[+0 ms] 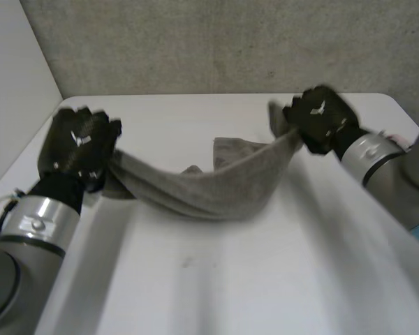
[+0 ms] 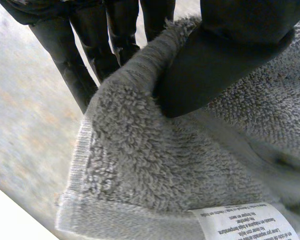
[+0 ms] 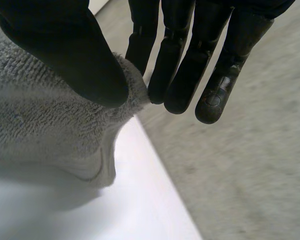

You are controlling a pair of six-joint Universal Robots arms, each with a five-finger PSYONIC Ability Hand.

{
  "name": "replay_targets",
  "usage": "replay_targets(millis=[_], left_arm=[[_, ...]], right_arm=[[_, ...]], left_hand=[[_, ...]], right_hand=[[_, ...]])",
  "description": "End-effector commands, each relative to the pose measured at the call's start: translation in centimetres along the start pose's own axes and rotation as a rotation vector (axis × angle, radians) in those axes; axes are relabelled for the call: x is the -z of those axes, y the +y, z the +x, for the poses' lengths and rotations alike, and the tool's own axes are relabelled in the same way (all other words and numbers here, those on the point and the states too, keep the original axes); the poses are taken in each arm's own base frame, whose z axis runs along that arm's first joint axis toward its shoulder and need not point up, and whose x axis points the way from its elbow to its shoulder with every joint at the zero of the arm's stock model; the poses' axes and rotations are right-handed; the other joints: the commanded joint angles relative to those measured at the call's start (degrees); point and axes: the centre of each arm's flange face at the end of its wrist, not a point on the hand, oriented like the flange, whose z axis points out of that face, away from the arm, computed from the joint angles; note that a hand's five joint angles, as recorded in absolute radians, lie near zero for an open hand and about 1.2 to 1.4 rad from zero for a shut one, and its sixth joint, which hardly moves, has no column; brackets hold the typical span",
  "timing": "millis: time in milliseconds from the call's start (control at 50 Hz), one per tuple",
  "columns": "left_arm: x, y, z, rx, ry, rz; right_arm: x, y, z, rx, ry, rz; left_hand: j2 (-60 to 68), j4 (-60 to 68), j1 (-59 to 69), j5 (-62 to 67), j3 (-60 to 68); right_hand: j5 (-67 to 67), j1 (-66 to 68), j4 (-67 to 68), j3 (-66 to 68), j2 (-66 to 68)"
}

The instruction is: Fold the towel.

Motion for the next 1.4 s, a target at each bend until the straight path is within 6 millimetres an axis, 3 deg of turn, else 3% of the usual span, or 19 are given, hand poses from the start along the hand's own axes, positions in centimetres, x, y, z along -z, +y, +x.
replay_targets(millis=[20, 180, 380, 480, 580, 640, 760, 800, 860, 900, 920, 960, 1000, 1020, 1080, 1160, 1240, 1300, 1400], left_arm=[[-1.2, -8.4, -4.6, -0.01, -0.101, 0.177], [-0.6, -12.7, -7.3, -0.022, -0.081, 0.116], [0.9, -10.7, -7.5, -0.124, 0.023, -0.157], [0.7, -7.2, -5.8, -0.141, 0.102, -0.279], [-2.0, -1.0, -2.7, -0.158, 0.191, -0.398], [-3.0, 0.5, -2.1, -0.161, 0.2, -0.41], [-9.3, 3.0, -0.8, -0.173, 0.139, -0.295], [-13.4, 1.6, -1.7, -0.182, 0.04, -0.139], [-15.5, 0.0, -2.7, -0.18, -0.032, -0.036], [-18.2, -4.4, -5.2, -0.161, -0.178, 0.187], [-18.2, -4.5, -5.3, -0.161, -0.179, 0.188], [-19.1, -8.4, -7.6, -0.097, -0.304, 0.384], [-19.1, -8.4, -7.7, -0.097, -0.305, 0.385], [-18.8, -10.3, -8.9, -0.051, -0.366, 0.474], [-18.1, -11.8, -10.1, 0.009, -0.414, 0.546], [-17.6, -10.0, -9.4, 0.013, -0.381, 0.474], [-16.2, -4.0, -6.2, 0.005, -0.251, 0.285], [-15.6, -2.3, -5.2, 0.005, -0.215, 0.241], [-12.6, 5.4, -1.4, 0.007, -0.067, 0.024]], right_arm=[[5.8, -9.8, 6.4, 0.005, 0.148, 0.035], [11.9, -14.4, 11.0, 0.078, 0.276, -0.067], [13.2, -12.8, 9.0, 0.205, 0.174, -0.249], [11.1, -9.9, 5.8, 0.163, 0.032, -0.331], [6.8, -4.7, 1.8, 0.139, -0.107, -0.464], [4.1, -2.0, 1.2, 0.151, -0.083, -0.472], [-0.7, 0.6, 1.8, 0.182, 0.045, -0.389], [-3.7, -0.4, 3.3, 0.228, 0.189, -0.262], [-5.0, -1.8, 4.6, 0.251, 0.287, -0.169], [-6.4, -5.6, 7.8, 0.294, 0.494, 0.044], [-6.4, -5.6, 7.8, 0.294, 0.495, 0.045], [-5.9, -9.6, 10.4, 0.327, 0.656, 0.228], [-5.2, -11.2, 11.2, 0.338, 0.701, 0.287], [-4.6, -12.1, 11.6, 0.338, 0.722, 0.315], [-3.8, -12.3, 11.4, 0.312, 0.71, 0.315], [-3.6, -11.0, 10.4, 0.278, 0.662, 0.271], [-3.4, -7.4, 7.9, 0.241, 0.548, 0.145], [-3.1, -5.0, 5.8, 0.221, 0.47, 0.068], [-2.6, -0.5, 1.6, 0.193, 0.295, -0.031]], left_hand=[[10.2, 10.2, 12.2, 10.7, 10.3], [10.2, 10.2, 12.2, 10.7, 10.3], [10.2, 10.2, 12.2, 10.7, 10.3], [10.2, 10.2, 12.2, 10.7, 10.3], [10.2, 10.2, 12.2, 10.7, 10.3], [10.2, 10.2, 12.2, 10.7, 10.3], [10.2, 10.2, 12.2, 10.7, 10.3], [10.2, 10.2, 12.2, 10.7, 10.3], [10.2, 10.2, 12.2, 10.7, 10.3], [10.2, 10.2, 12.2, 10.7, 10.3], [10.2, 10.2, 12.2, 10.7, 10.3], [10.2, 10.2, 12.2, 10.7, 10.3], [10.2, 10.2, 12.2, 10.7, 10.3], [10.2, 10.2, 12.2, 10.7, 10.3], [10.2, 10.2, 12.2, 10.7, 10.3], [10.2, 10.2, 12.2, 10.7, 10.3], [10.2, 10.2, 12.2, 10.7, 10.3], [10.2, 10.2, 12.2, 10.7, 10.3], [10.2, 10.2, 12.2, 10.7, 10.3]], right_hand=[[14.8, 25.0, 11.8, 12.2, 12.9], [14.8, 25.0, 11.8, 12.2, 12.9], [14.8, 25.0, 11.8, 12.2, 12.9], [14.8, 25.0, 11.8, 12.2, 12.9], [14.8, 25.0, 11.8, 12.2, 12.9], [14.8, 25.0, 11.8, 12.2, 12.9], [14.8, 25.0, 11.8, 12.2, 12.9], [14.8, 25.0, 11.8, 12.2, 12.9], [14.8, 25.0, 11.8, 12.2, 12.9], [14.8, 25.0, 11.8, 12.2, 12.9], [14.8, 25.0, 11.8, 12.2, 12.9], [14.8, 25.0, 11.8, 12.2, 12.9], [14.8, 25.0, 11.8, 12.2, 12.9], [14.8, 25.0, 11.8, 12.2, 12.9], [14.8, 25.0, 11.8, 12.2, 12.9], [14.8, 25.0, 11.8, 12.2, 12.9], [14.8, 25.0, 11.8, 12.2, 12.9], [14.8, 25.0, 11.8, 12.2, 12.9], [14.8, 25.0, 11.8, 12.2, 12.9]])
